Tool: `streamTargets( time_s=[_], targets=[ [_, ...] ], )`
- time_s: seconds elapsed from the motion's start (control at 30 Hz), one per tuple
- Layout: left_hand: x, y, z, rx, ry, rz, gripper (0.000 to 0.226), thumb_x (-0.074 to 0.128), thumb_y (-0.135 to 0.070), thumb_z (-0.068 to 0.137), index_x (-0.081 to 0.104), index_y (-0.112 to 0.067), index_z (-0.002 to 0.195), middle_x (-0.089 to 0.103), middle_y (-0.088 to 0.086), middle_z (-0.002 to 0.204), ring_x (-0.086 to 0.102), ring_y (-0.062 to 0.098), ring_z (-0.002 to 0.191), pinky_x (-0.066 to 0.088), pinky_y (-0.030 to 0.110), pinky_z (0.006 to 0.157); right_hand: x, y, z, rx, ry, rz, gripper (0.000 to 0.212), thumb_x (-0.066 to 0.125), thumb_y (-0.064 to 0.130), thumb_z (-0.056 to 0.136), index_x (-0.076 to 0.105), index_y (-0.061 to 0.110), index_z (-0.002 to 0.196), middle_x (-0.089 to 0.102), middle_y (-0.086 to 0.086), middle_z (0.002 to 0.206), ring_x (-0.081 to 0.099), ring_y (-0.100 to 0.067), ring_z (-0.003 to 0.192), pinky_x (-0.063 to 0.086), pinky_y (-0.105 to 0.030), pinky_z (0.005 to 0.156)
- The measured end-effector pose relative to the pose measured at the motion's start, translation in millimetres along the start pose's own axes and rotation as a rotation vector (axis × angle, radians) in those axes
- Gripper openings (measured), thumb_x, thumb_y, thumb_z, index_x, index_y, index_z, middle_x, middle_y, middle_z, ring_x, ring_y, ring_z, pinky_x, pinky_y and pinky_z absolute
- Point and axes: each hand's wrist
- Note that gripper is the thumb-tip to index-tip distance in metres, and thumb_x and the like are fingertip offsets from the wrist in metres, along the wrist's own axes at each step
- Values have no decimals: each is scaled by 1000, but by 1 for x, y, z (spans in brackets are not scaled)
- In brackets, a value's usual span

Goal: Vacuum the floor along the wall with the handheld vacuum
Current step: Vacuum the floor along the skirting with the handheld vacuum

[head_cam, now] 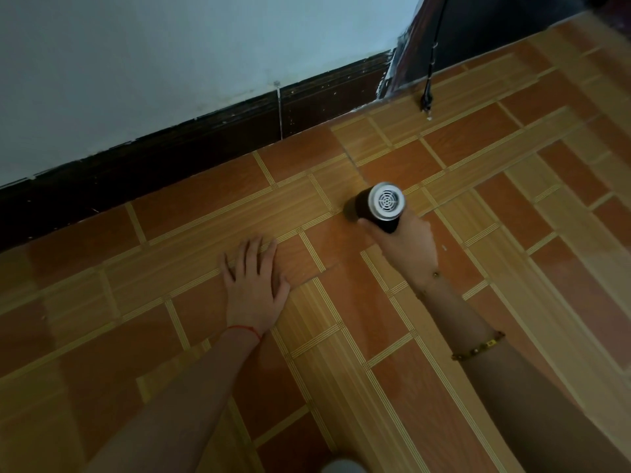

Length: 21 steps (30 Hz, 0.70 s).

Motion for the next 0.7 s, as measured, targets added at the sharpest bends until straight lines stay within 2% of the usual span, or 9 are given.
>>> streamTargets(
  time_s=[0.1,0.2,0.33,0.43,0.5,0.57,0.7],
  targets=[
    [1,0,1,-5,5,16,62,39,-44,93,37,-20,151,33,11,158,27,31,147,10,64,119,-7,-11,-4,34,-15,-11,71,64,64,77,44,26,133,70,1,100,69,-25,80,58,-45,71],
    [2,0,1,-1,9,19,62,39,-43,93,38,-19,150,33,11,157,27,32,146,11,65,118,-8,-12,-15,19,66,1,76,61,71,71,45,27,131,71,2,94,70,-25,77,59,-43,68],
    [-1,4,2,18,26,15,63,36,-45,94,35,-20,151,34,11,157,28,31,146,15,65,118,-1,-1,-37,-98,166,38,70,69,61,75,48,25,132,68,7,106,68,-18,84,57,-37,75],
    [-9,9,-1,54,37,14,61,33,-45,97,34,-17,151,36,13,155,30,31,146,19,65,118,8,11,-54,-184,238,28,70,69,58,76,48,25,134,61,15,105,61,-7,91,50,-26,77],
    [-16,14,-8,31,16,-2,58,37,-41,97,37,-15,149,38,14,154,31,32,145,19,64,118,14,17,-58,-204,272,35,69,70,57,77,48,27,135,63,15,108,60,-6,95,49,-26,79],
    [-20,23,-18,-8,-4,-16,56,38,-38,97,39,-14,147,38,16,153,30,34,145,19,64,118,19,22,-55,-193,270,55,67,69,57,78,49,27,133,65,12,108,63,-10,95,51,-27,77],
    [-24,55,-36,-123,-46,-20,52,31,-39,100,42,-13,143,38,18,152,28,35,144,23,65,116,29,38,-42,-195,155,51,66,71,53,79,51,21,133,68,5,112,64,-15,101,53,-31,77]
  ],
)
Point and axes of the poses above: each hand's wrist, its own z-axis towards the middle knuckle, its own x-axis out of the palm, y = z × x
